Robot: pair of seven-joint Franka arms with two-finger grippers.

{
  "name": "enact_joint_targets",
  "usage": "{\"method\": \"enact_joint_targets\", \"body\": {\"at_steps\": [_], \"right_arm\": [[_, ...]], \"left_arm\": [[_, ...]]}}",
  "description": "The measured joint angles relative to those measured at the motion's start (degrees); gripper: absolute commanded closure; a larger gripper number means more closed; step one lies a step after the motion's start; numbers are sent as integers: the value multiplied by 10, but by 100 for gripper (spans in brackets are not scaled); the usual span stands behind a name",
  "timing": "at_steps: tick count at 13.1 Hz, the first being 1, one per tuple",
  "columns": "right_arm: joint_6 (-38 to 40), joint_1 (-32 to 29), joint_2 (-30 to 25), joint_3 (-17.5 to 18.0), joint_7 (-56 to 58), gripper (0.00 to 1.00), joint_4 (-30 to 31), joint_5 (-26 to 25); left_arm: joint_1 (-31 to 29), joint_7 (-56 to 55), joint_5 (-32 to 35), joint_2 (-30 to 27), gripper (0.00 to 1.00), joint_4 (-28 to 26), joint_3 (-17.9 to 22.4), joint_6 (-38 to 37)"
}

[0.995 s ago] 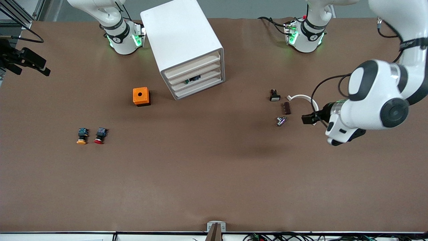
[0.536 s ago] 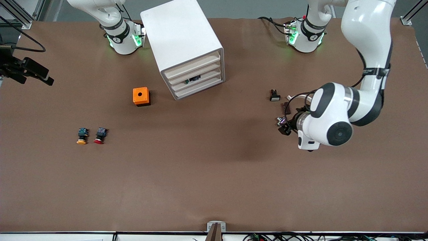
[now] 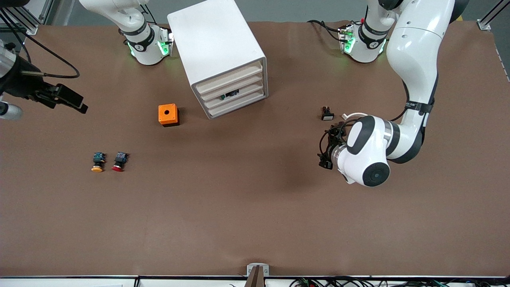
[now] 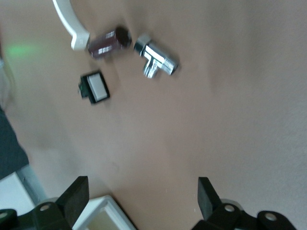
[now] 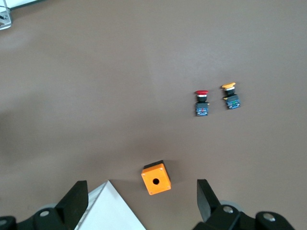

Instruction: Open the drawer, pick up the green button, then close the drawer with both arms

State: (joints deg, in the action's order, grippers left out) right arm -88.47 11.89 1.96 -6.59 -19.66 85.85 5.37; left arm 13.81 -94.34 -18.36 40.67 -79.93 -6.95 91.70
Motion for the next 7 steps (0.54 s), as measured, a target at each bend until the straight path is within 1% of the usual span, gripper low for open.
{"method": "enact_joint_targets", "body": {"at_steps": [1,5,7], "right_arm": [[-9,12,7,0,-33,0,-1,0],[-18,73,24,1,-131,0,-3,-5],[-17,117,30,2,-220,0,-4,-6]], "left_arm": [[-4,-1,-15,4,0,0,1,-4],[-7,-1,-33,12,0,0,1,-34],[-3,-1,-52,15,0,0,1,-40]]}}
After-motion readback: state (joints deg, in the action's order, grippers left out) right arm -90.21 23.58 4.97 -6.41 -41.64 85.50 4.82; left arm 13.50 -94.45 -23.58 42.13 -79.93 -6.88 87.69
